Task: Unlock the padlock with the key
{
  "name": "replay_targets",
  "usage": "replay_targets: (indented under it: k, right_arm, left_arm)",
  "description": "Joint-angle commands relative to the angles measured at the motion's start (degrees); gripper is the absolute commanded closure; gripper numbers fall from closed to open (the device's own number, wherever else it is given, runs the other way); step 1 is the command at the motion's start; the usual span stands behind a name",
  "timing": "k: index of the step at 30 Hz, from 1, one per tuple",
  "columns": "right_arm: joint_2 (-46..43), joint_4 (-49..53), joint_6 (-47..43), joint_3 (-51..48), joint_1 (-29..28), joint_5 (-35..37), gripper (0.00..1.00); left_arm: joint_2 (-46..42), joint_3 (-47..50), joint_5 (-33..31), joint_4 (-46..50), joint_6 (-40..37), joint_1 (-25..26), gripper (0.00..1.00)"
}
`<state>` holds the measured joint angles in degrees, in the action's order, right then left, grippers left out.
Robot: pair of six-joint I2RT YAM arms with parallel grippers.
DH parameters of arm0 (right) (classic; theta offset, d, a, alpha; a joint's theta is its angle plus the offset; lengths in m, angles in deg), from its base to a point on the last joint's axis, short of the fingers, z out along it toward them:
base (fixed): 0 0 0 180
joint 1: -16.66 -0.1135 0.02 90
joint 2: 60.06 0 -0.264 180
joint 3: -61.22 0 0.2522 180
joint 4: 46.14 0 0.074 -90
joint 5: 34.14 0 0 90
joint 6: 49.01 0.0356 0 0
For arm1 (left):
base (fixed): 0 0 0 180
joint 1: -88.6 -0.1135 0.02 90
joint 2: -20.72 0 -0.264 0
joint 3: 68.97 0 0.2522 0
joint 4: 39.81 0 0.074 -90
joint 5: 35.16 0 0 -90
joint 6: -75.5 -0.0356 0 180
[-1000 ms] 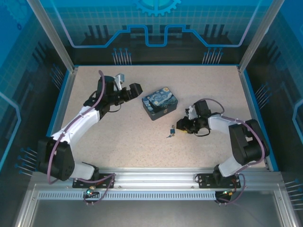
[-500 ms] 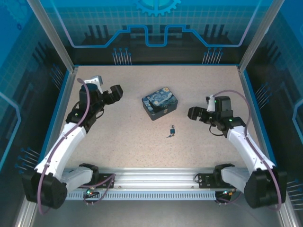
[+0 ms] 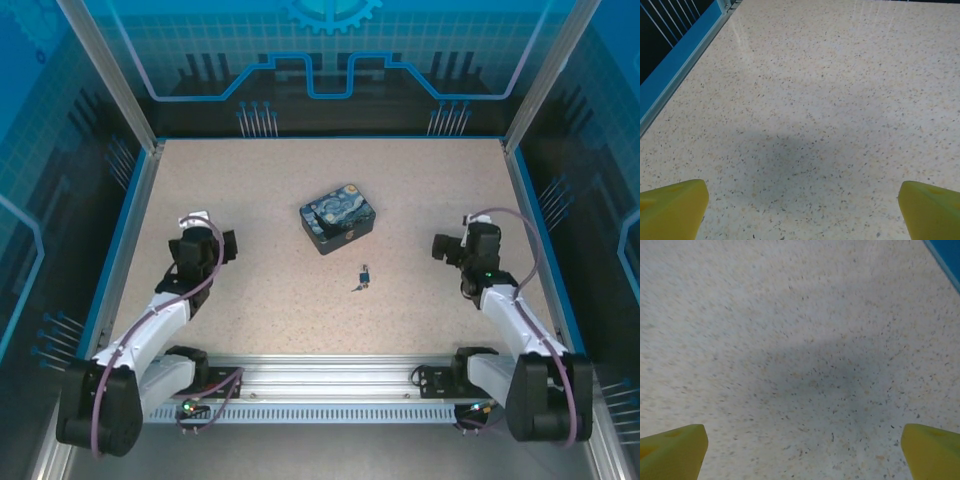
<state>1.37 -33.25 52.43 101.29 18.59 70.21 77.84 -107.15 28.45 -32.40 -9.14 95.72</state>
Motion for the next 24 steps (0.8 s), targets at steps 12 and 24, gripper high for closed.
replay_targets:
  k: [12,24]
  right_arm:
    - [19.26,-40.94,-7.46,-3.57,-2.96,-7.67,0.00]
    - [24.70,-43.40,-10.99,-2.13,-6.41,-5.27,0.00]
  left_arm:
    - [17.08,8.37,17.32,-41.85,-4.27,-4.92,0.01]
    - [31.65,2.77,20.89,-46.67,-4.08,-7.39,0.01]
